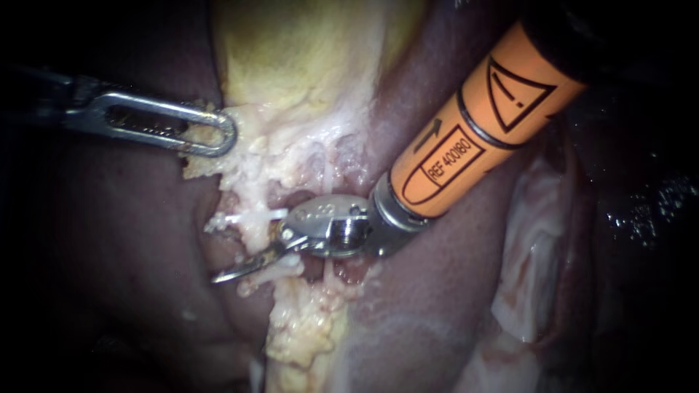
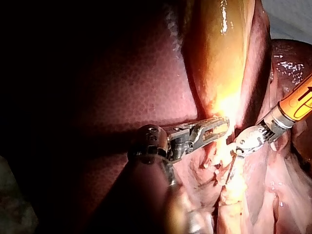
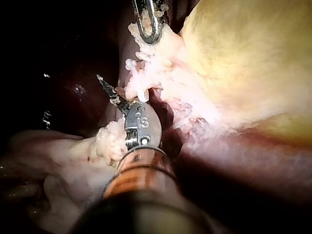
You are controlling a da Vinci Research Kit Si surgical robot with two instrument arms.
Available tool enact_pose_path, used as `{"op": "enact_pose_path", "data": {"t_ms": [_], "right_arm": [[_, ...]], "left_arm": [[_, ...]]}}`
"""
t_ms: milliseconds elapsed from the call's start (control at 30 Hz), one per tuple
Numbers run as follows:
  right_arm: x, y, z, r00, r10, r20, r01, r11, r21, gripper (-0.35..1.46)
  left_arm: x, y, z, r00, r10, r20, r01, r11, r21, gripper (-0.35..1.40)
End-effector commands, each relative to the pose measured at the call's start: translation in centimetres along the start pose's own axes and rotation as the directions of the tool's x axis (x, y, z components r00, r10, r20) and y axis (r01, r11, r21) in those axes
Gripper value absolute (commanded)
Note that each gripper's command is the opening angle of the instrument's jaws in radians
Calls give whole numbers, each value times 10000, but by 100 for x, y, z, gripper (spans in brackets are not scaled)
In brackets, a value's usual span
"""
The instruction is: Go to the cutting position left tube
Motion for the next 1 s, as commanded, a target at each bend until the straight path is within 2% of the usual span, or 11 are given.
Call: {"op": "enact_pose_path", "data": {"t_ms": [33,300,600,733,1000], "right_arm": [[2,-4,-2,10000,-12,8,12,10000,23,112],[12,-27,-3,10000,-40,-47,41,9993,380,123],[26,-56,3,9997,-112,-206,128,9966,815,124],[30,-61,5,9997,-115,-232,135,9960,882,124],[32,-62,3,9997,-103,-236,124,9957,918,123]], "left_arm": [[0,0,0,10000,0,0,0,10000,1,-35],[1,-2,0,10000,1,1,-1,10000,0,-35],[1,-4,-1,10000,-58,0,58,10000,-1,-35],[1,-5,-1,10000,-58,1,58,10000,-1,-35],[1,-5,-1,10000,-57,1,57,10000,-2,-35]]}}
